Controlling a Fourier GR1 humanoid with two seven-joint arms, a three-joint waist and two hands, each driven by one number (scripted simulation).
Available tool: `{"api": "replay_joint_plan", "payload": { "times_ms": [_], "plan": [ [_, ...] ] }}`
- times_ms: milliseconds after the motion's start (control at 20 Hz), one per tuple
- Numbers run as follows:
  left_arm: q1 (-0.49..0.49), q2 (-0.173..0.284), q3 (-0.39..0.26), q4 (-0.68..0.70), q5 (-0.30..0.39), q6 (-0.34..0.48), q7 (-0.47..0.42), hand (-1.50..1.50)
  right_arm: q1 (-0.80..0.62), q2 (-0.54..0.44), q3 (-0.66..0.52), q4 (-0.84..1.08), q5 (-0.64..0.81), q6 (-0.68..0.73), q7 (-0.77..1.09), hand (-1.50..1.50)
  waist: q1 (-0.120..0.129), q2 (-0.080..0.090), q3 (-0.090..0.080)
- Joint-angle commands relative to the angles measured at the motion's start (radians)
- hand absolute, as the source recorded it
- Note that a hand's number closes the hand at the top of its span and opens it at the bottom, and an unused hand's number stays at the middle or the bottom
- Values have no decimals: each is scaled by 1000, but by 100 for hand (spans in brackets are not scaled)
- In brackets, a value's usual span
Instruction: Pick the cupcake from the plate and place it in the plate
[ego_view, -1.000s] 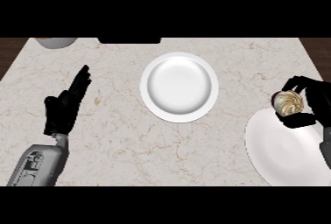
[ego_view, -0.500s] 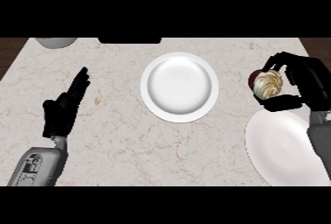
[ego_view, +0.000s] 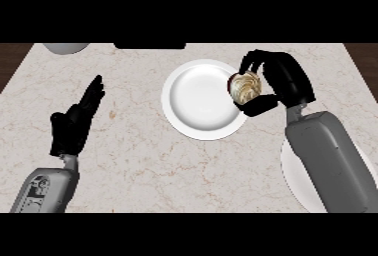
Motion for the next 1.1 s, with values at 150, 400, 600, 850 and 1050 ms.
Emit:
{"api": "replay_joint_plan", "payload": {
  "times_ms": [150, 400, 600, 850, 1050],
  "plan": [
    [-43, -17, 34, 111, -3, -6, -78, 0, -199, 180, 40, 314, 107, -89, 21, 150, 7, 6, 0],
    [-52, -4, 23, 44, 3, -30, -17, 0, -250, 221, 104, 554, 255, -155, 35, 150, 22, 11, 0],
    [-54, 10, 29, 45, 8, -55, -17, 0, -261, 247, 43, 721, 133, -244, 29, -150, 33, 13, 1],
    [-52, -21, 5, 23, -11, -40, -14, 0, -329, 249, 7, 893, -3, -289, -77, -150, 50, 16, 1],
    [-76, -33, 4, 51, -18, -39, -9, 0, -375, 250, 23, 906, -138, -283, -143, -150, 54, 16, 2]
  ]
}}
